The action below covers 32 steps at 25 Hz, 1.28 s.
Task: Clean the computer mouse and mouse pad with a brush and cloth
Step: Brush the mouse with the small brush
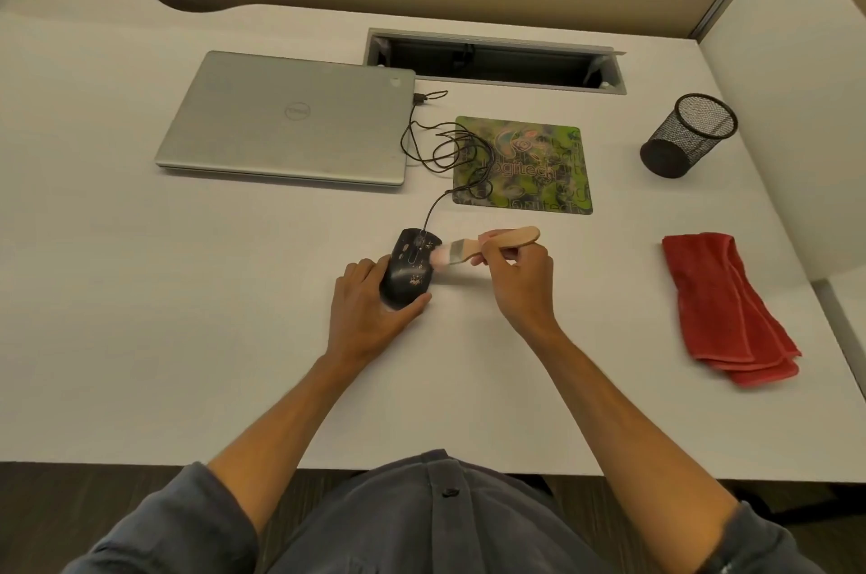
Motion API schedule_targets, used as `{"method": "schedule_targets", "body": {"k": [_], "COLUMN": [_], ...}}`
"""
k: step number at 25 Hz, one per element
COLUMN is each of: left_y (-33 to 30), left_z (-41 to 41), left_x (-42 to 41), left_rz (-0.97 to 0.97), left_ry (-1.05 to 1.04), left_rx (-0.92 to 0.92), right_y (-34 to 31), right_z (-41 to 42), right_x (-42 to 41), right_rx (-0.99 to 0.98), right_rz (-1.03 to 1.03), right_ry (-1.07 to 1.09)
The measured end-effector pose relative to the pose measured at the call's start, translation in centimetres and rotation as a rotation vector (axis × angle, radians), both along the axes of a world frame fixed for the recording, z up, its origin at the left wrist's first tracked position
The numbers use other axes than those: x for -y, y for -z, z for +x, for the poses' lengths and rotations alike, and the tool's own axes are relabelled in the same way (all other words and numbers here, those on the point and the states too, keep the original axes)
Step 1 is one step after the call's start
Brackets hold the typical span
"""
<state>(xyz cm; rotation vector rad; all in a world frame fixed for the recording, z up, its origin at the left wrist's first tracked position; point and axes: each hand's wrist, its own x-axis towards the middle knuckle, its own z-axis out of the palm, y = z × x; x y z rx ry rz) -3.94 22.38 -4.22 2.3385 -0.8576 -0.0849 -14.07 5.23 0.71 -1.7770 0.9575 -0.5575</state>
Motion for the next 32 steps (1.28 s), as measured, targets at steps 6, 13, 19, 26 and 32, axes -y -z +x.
{"method": "schedule_targets", "body": {"k": [6,13,19,26,32], "left_y": [0.1,0.2,0.3,0.4,0.4], "left_z": [0.0,0.1,0.1,0.2,0.1], "left_x": [0.1,0.1,0.0,0.0,0.1], "left_rz": [-0.003,0.0,-0.016,0.008,0.018], "left_ry": [0.001,0.002,0.001,0.004,0.004], "left_rx": [0.007,0.014,0.016,0.017,0.033], "right_y": [-1.0,-0.9,-1.2,-1.1,-1.1], "right_z": [1.5,2.0,3.3,3.6,2.7], "right_x": [0.2,0.5,0.6,1.0,0.4], "right_rx": [0.116,-0.027,-0.048,-0.025,0.026], "right_rz": [0.062,-0.098,-0.068,-0.046,-0.105], "right_ry": [0.025,0.03,0.0,-0.011,-0.011]}}
